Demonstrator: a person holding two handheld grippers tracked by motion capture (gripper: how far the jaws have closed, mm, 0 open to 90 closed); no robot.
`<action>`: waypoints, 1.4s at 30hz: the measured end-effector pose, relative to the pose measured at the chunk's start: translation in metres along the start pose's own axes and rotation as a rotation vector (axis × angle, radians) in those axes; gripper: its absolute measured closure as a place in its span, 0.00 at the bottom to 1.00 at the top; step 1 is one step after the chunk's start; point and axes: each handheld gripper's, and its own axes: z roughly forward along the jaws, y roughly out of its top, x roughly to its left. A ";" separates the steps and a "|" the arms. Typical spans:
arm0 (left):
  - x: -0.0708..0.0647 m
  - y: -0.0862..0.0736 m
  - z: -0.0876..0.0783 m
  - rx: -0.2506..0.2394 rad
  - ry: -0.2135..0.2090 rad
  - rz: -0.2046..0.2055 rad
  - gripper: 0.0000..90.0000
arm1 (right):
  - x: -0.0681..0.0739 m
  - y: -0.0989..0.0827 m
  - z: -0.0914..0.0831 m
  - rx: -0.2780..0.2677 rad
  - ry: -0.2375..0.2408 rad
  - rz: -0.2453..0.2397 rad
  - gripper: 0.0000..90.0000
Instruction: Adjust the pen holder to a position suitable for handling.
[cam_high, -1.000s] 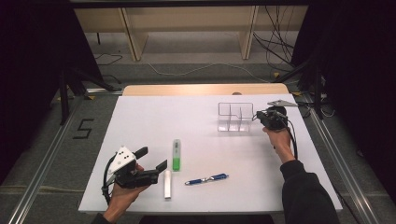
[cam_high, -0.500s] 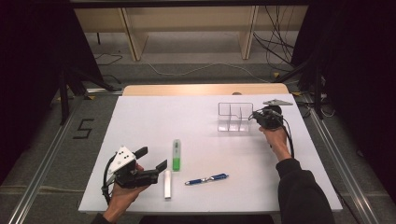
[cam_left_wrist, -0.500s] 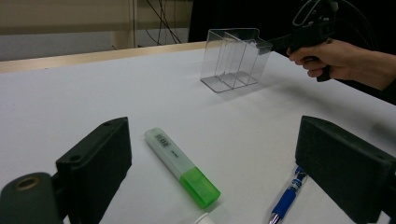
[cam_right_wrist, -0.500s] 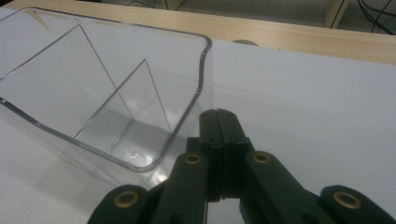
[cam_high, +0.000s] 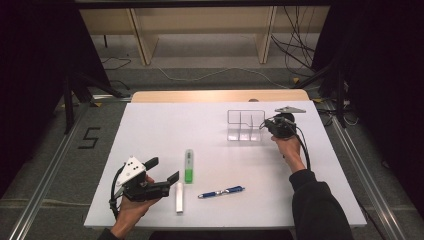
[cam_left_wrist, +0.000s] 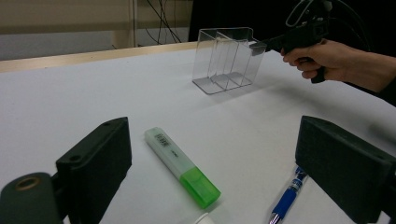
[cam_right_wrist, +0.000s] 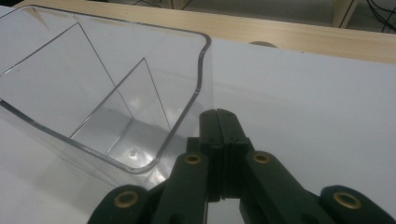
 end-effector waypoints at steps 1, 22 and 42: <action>0.000 0.000 0.000 0.001 -0.001 0.000 0.11 | 0.002 0.001 0.002 -0.002 0.004 -0.008 1.00; 0.000 0.000 -0.001 -0.002 0.001 -0.004 0.11 | 0.044 0.004 0.018 0.007 0.067 -0.033 1.00; 0.000 0.001 -0.002 -0.005 0.000 -0.002 0.11 | 0.068 -0.002 0.013 0.040 0.088 -0.085 1.00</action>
